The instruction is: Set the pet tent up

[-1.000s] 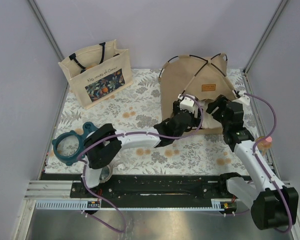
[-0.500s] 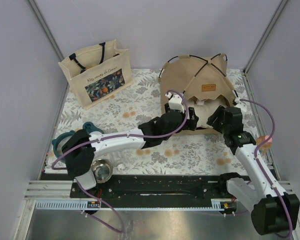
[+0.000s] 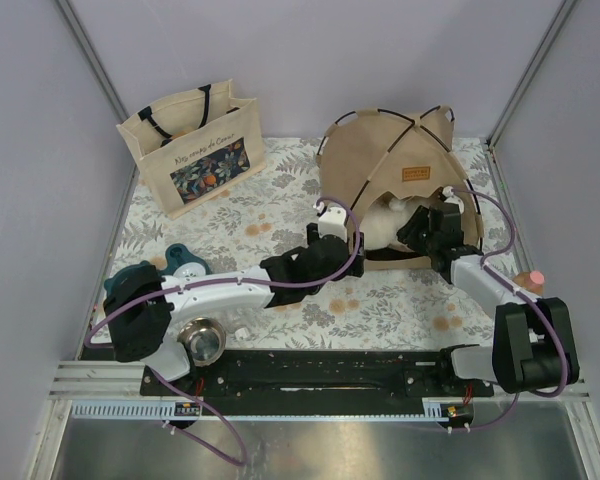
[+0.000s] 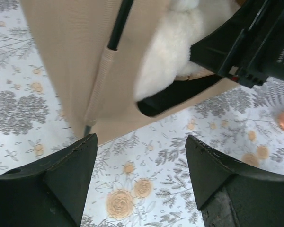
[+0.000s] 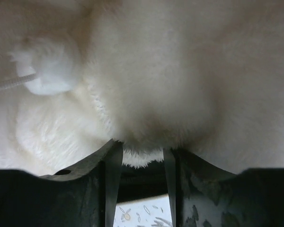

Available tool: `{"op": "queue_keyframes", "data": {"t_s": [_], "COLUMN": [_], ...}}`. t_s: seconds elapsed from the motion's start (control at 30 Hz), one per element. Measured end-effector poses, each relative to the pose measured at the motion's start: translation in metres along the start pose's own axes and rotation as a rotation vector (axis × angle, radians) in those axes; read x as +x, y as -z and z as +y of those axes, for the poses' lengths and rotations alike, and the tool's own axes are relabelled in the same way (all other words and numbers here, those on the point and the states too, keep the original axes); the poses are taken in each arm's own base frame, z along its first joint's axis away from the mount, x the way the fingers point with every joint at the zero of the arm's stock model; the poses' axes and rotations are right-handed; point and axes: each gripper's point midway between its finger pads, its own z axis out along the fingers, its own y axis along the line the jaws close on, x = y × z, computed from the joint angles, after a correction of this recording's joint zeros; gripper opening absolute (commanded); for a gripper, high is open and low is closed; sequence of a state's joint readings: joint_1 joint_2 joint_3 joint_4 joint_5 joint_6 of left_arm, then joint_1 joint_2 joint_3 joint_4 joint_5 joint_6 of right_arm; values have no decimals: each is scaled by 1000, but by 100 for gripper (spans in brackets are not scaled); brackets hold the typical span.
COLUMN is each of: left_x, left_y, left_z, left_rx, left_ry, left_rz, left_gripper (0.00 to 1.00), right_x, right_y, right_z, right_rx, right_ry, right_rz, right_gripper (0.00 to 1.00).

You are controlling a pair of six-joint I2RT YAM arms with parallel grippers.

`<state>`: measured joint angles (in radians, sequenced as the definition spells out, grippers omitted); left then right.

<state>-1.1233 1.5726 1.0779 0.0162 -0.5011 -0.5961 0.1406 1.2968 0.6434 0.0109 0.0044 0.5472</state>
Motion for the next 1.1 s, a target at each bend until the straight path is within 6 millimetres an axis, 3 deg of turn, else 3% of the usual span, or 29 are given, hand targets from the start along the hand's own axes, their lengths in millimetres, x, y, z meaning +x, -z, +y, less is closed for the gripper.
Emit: {"op": "queue_keyframes", "data": {"t_s": [0.2,0.37,0.53,0.67,0.77,0.87,1.1], "left_x": [4,8,7,10,9,3,-8], "left_y": [-5,-6,-6,1,12,23,49], "left_z": [21,29,31,36,41,43,51], "left_rx": [-96,-132,-138,-139,-136,-123,-109], "left_ry": [-58,-83,-84,-85,-75,-49,-1], "left_rz": [-16,-14,-15,-6,-2,-16,-33], "left_gripper": [81,82,88,90,91,91,93], "right_x": [-17,-25,-43,-69,-73,-62,-29], "right_y": [-12,-14,15,59,74,67,33], "right_z": [11,4,6,13,2,-18,-56], "right_rx": [-45,0,13,-11,46,146,321], "right_ry": [1,-9,-30,-47,-63,-72,-75], "right_rz": [-73,-116,-189,-305,-333,-295,-193], "right_gripper": [64,79,88,76,59,48,40]}}
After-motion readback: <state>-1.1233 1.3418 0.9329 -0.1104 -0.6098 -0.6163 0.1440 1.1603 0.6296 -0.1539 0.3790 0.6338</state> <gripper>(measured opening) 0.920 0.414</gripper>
